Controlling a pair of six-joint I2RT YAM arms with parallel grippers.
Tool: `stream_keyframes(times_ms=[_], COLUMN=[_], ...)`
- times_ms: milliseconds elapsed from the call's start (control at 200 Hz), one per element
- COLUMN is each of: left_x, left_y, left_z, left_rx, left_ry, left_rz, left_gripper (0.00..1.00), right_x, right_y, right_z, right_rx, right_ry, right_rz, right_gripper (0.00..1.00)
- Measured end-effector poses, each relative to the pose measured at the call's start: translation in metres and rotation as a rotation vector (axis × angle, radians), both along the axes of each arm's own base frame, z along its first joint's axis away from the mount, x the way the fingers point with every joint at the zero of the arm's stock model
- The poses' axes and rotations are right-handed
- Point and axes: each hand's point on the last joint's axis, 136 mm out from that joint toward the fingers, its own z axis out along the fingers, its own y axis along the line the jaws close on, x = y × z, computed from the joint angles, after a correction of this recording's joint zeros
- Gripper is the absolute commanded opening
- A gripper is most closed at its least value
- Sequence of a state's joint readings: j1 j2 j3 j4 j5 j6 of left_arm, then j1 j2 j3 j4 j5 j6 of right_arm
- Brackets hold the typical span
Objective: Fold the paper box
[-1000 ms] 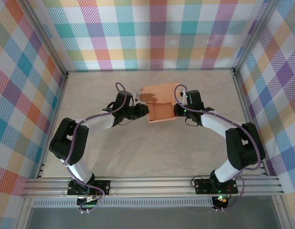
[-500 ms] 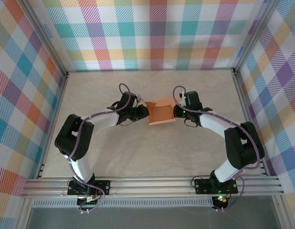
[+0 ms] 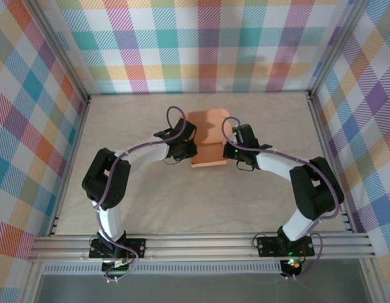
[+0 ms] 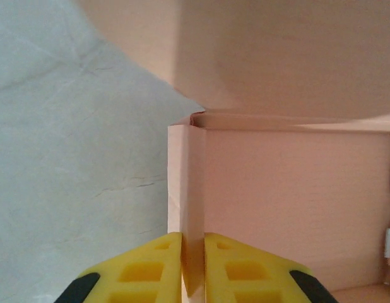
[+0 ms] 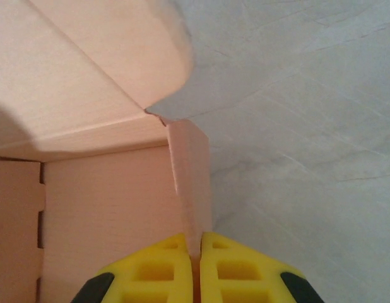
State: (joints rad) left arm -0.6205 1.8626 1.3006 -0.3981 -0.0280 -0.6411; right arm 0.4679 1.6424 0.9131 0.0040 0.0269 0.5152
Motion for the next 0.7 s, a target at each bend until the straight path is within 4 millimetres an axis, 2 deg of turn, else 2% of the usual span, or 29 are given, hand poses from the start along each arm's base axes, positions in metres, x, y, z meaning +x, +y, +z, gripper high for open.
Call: stream_keyframes(times_ms=[200, 415, 600, 700], left_x=[-0.008, -0.007, -0.010, -0.012], left_y=[0.009, 0.008, 0.007, 0.007], left_z=[-0.017, -0.016, -0.022, -0.028], left_rx=[0.084, 0.114, 0.137, 0.148], left_ry=[0.042, 0.048, 0.063, 0.077], left_rz=[0.003, 0.004, 0.001, -0.005], left_gripper=[0.17, 0.18, 0.24, 0.17], right_x=[-0.003, -0.003, -0.001, 0.000], right_y=[0.008, 0.009, 0.010, 0.012], right_z=[-0.002, -0.005, -0.003, -0.001], right_rx=[0.013, 0.019, 0.035, 0.042], right_ry=[0.008, 0.015, 0.011, 0.003], right_rz=[0.003, -0.004, -0.014, -0.010], right_gripper=[0.04, 0.03, 0.03, 0.03])
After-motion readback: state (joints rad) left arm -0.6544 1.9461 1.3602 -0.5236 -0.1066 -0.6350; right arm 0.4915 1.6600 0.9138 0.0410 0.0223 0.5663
